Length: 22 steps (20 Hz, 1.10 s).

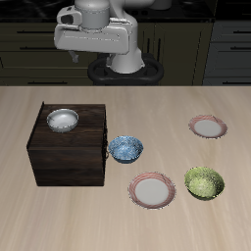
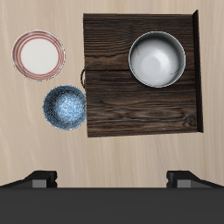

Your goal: Place the white bowl onto the plate that is on the left side of the table

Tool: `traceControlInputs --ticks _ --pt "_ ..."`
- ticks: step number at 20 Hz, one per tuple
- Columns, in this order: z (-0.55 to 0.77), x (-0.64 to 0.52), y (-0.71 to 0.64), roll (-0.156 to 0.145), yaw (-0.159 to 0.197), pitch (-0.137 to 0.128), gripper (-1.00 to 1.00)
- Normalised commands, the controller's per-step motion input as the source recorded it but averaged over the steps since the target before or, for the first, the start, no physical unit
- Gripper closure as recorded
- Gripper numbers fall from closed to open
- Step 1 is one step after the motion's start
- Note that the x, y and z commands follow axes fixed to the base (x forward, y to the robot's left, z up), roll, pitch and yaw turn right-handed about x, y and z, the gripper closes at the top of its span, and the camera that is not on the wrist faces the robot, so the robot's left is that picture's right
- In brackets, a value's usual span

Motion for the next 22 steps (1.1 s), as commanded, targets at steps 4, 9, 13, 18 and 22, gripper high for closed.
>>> traceControlInputs --ticks 4,9,13,18,22 --pt "0.03 0.2 -0.16 0.006 -0.026 -0.017 -1.0" --pt "0.07 0.18 -0.1 0.04 0.016 -0.011 -1.0" --pt "0.08 0.17 -0.04 0.073 0.046 -0.019 -1.0" --pt "0.02 0.16 -0.17 -0.007 0.021 0.0 -1.0" --pt "0.09 0.18 -0.28 -0.018 0.009 -0.019 -1.0"
